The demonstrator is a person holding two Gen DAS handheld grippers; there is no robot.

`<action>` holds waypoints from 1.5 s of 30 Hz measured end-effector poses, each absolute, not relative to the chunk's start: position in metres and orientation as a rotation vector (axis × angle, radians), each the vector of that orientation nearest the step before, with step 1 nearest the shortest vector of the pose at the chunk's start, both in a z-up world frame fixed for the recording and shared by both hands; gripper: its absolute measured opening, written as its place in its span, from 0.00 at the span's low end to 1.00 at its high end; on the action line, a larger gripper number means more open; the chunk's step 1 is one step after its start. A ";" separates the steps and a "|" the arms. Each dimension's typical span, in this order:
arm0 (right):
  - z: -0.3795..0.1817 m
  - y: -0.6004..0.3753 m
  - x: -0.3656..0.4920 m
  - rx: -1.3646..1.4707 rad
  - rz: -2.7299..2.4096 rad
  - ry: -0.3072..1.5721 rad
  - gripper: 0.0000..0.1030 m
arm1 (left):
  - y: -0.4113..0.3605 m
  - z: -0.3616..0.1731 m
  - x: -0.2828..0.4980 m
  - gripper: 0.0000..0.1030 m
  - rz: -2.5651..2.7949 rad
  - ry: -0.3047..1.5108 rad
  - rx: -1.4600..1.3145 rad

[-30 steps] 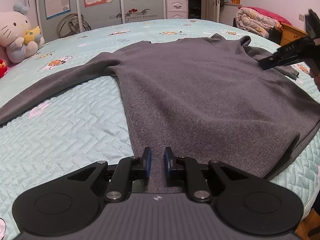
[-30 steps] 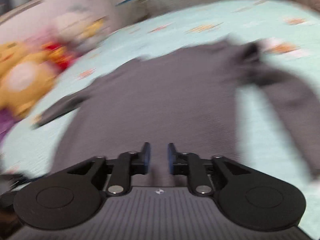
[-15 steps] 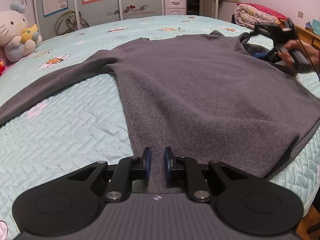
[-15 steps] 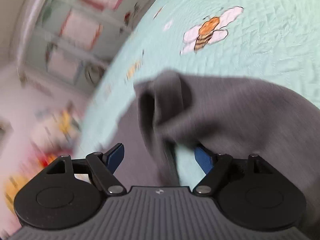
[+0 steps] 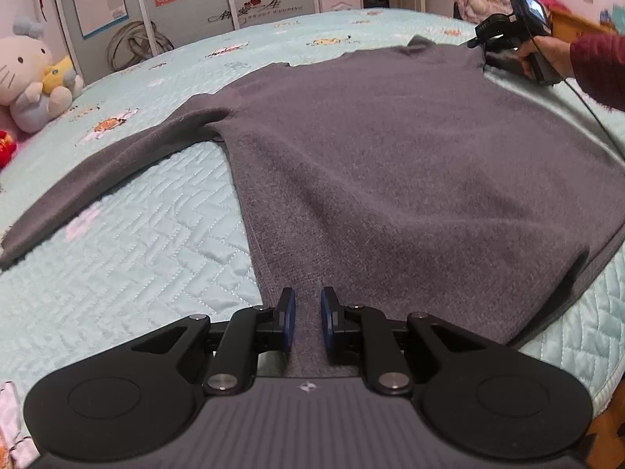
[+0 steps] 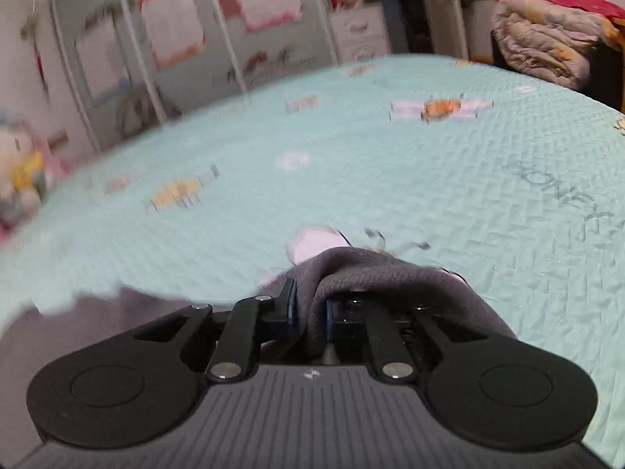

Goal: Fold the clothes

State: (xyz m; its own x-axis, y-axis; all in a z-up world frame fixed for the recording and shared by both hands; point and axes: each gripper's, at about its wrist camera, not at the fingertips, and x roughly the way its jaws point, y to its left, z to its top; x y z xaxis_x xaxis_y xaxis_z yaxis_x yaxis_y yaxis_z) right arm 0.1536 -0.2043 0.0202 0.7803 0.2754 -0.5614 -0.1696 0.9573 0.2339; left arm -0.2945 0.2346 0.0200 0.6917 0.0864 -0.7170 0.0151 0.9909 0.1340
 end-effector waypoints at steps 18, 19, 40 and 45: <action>0.015 -0.220 -0.019 0.615 0.387 0.751 0.56 | 0.271 0.032 -0.321 0.21 0.033 0.745 -0.252; 0.019 -0.209 -0.031 0.578 0.412 0.745 0.56 | 0.275 0.033 -0.323 0.21 0.035 0.730 -0.283; 0.033 0.307 -0.111 -0.577 0.882 0.461 0.48 | 0.454 0.036 -0.224 0.39 0.359 0.434 -0.831; 0.020 0.308 -0.108 -0.618 0.854 0.481 0.22 | 0.474 0.021 -0.205 0.34 0.419 0.399 -0.924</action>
